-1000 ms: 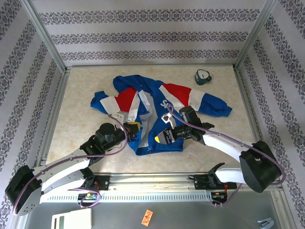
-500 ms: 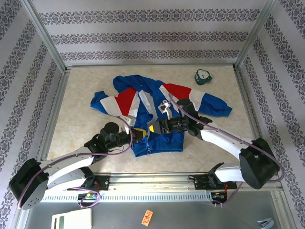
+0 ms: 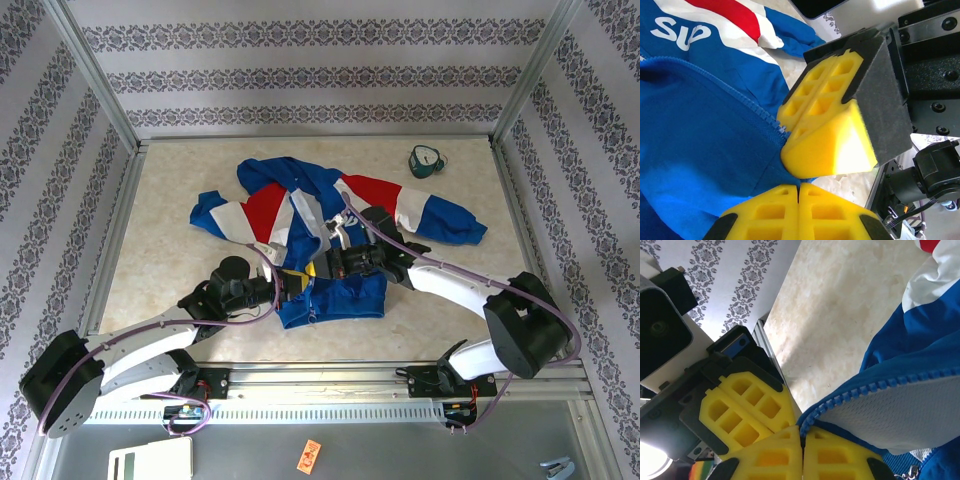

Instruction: Zip up the jacket

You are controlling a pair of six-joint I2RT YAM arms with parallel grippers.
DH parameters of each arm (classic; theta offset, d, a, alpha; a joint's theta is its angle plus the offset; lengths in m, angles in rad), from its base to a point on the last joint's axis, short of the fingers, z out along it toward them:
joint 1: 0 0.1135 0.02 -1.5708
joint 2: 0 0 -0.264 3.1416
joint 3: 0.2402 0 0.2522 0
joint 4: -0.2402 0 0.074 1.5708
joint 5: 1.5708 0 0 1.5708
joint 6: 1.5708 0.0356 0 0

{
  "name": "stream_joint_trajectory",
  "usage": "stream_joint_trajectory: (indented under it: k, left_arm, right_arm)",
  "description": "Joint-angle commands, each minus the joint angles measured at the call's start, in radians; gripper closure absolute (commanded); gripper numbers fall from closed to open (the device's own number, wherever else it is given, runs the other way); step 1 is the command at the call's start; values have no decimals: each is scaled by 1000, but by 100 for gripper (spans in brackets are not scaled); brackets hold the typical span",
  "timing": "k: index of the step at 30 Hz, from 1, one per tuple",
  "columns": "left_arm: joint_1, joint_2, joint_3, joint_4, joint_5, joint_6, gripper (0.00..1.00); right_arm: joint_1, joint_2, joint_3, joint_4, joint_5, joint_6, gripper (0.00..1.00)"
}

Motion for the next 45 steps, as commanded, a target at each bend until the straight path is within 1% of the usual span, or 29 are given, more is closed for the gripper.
stream_joint_trajectory:
  k: [1,2,4,5,7,11,15,19,21,25,32,37,43,45]
  left_arm:
    - [12,-26,7,-17,-12,-7,87]
    - [14,-46,14,-51,-29,-11,74]
    - [18,-87,29,-119,-60,-23,62]
    - [21,-109,37,-156,-70,-26,59]
    - [26,-145,55,-218,-78,-37,58]
    - [28,-183,92,-305,-62,-81,61]
    - [28,-145,101,-273,10,-191,65]
    - [19,-43,93,-102,122,-330,68]
    - [11,-6,91,-35,148,-364,68]
    - [9,7,74,31,142,-394,69]
    - [9,-22,32,58,127,-414,71]
    - [9,-23,5,94,123,-432,77]
    - [9,9,0,127,147,-439,76]
    - [9,22,-1,144,151,-443,79]
  right_arm:
    - [7,-16,45,-14,0,15,100]
    - [5,-25,61,-47,8,14,100]
    - [0,-38,87,-105,18,18,100]
    - [-3,-43,97,-125,22,29,100]
    - [-13,-38,117,-176,28,59,100]
    - [-15,-24,163,-273,20,84,100]
    - [-10,-37,180,-305,23,104,100]
    - [-4,-42,215,-393,47,64,100]
    - [-2,-41,227,-424,56,43,100]
    - [0,-38,225,-431,65,34,100]
    - [10,-31,226,-426,64,38,100]
    - [10,-32,222,-418,64,41,100]
    - [14,-29,218,-408,64,44,100]
    - [16,-28,218,-410,65,43,100]
